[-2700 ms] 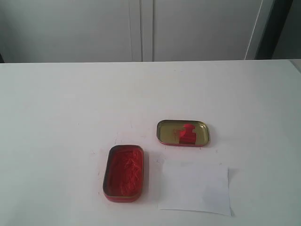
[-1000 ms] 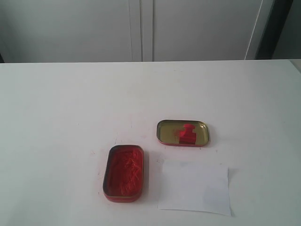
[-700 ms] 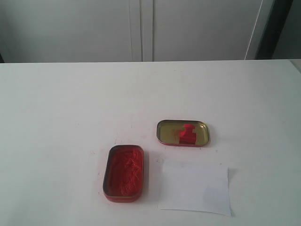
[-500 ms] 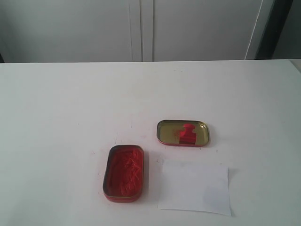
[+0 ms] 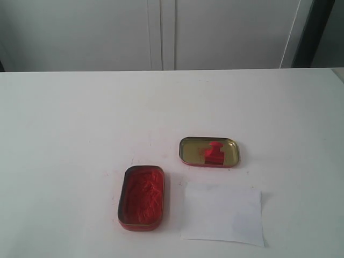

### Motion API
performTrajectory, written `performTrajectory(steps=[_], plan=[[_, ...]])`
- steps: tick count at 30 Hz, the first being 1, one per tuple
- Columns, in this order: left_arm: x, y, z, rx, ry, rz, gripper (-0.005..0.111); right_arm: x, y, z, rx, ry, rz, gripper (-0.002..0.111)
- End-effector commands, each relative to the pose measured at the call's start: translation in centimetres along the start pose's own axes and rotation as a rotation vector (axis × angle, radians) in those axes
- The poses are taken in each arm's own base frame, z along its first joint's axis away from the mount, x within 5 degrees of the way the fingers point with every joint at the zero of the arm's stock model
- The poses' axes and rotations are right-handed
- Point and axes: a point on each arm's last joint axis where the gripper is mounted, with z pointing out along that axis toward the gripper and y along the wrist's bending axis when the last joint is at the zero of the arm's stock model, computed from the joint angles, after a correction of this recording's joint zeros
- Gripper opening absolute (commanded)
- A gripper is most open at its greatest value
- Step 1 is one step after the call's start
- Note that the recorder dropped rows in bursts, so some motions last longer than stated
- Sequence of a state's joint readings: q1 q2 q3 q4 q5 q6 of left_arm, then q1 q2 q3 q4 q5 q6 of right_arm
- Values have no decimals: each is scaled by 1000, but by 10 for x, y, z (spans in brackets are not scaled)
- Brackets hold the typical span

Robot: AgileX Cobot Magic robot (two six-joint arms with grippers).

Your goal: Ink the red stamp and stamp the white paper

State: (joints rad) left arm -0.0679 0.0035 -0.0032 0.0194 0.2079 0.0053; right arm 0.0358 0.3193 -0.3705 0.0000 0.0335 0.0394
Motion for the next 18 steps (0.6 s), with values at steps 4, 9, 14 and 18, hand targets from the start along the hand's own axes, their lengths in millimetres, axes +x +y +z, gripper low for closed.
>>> performTrajectory(steps=[4, 9, 14, 18], plan=[[1, 0, 0, 1, 1, 0, 0, -12, 1, 56, 6, 214, 2, 0], [1, 0, 0, 1, 1, 0, 0, -6, 1, 89, 20, 339, 55, 0], [1, 0, 0, 1, 1, 0, 0, 11, 0, 123, 31, 496, 54, 0], [1, 0, 0, 1, 1, 0, 0, 19, 0, 146, 39, 614, 53, 0]])
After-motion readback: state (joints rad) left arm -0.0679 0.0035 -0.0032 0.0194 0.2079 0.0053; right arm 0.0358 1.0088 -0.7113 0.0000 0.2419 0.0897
